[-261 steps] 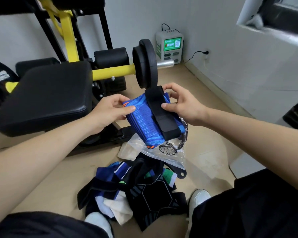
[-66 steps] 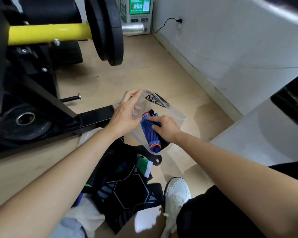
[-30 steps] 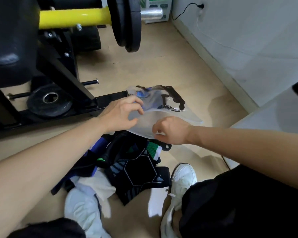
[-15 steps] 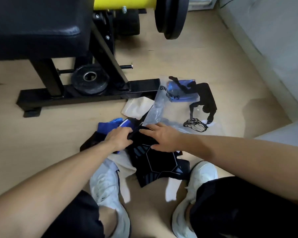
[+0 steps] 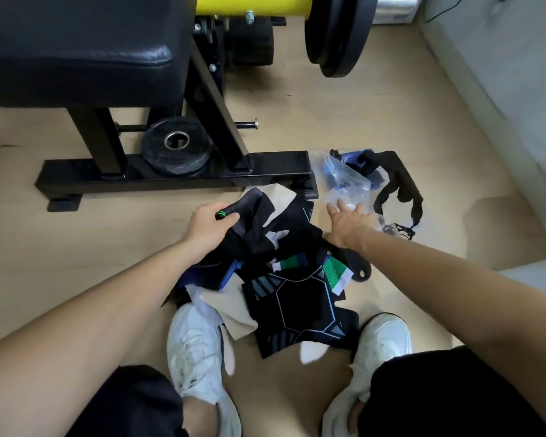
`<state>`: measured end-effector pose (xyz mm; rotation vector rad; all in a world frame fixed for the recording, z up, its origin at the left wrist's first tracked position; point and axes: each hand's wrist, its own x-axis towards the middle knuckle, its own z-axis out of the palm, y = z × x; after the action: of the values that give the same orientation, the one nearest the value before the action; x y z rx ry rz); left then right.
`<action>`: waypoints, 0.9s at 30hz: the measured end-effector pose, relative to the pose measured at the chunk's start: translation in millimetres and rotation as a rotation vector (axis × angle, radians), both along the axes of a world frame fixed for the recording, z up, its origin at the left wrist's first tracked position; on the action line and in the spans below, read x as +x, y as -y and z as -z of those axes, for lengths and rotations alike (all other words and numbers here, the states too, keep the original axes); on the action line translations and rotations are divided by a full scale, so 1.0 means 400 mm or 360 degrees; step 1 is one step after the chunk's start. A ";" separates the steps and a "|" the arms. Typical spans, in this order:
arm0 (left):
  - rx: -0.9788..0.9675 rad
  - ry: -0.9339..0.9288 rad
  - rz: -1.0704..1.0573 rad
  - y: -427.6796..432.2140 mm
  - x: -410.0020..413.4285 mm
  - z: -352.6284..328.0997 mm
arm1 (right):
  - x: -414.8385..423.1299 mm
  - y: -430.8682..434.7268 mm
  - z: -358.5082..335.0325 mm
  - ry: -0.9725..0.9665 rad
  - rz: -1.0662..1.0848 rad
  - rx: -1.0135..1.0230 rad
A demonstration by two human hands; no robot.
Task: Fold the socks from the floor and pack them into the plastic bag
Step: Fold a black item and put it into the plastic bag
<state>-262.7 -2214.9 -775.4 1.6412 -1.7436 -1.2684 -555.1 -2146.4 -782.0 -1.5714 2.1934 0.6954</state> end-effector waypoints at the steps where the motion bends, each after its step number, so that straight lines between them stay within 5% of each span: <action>1: 0.0042 -0.0090 0.0001 0.002 -0.007 -0.011 | -0.019 0.010 -0.008 0.0018 0.0073 -0.0037; 5: 0.0139 -0.0338 0.0062 0.019 -0.031 -0.038 | -0.060 0.039 -0.030 0.0033 -0.0016 -0.0197; 8: 0.0151 -0.0420 0.0130 0.030 -0.053 -0.062 | -0.035 0.049 -0.060 0.0040 -0.0190 -0.0611; 13: 0.0296 -0.0571 0.0108 0.054 -0.088 -0.119 | 0.031 0.036 -0.098 0.0731 -0.0554 -0.1198; 27: 0.0673 -0.0993 -0.0086 0.038 -0.163 -0.147 | 0.111 -0.003 -0.127 0.1023 -0.0647 -0.1399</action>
<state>-327.8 -2230.2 -716.7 1.2639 -1.0963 -1.9550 -510.7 -2145.0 -731.3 -2.2418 1.7370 -0.7395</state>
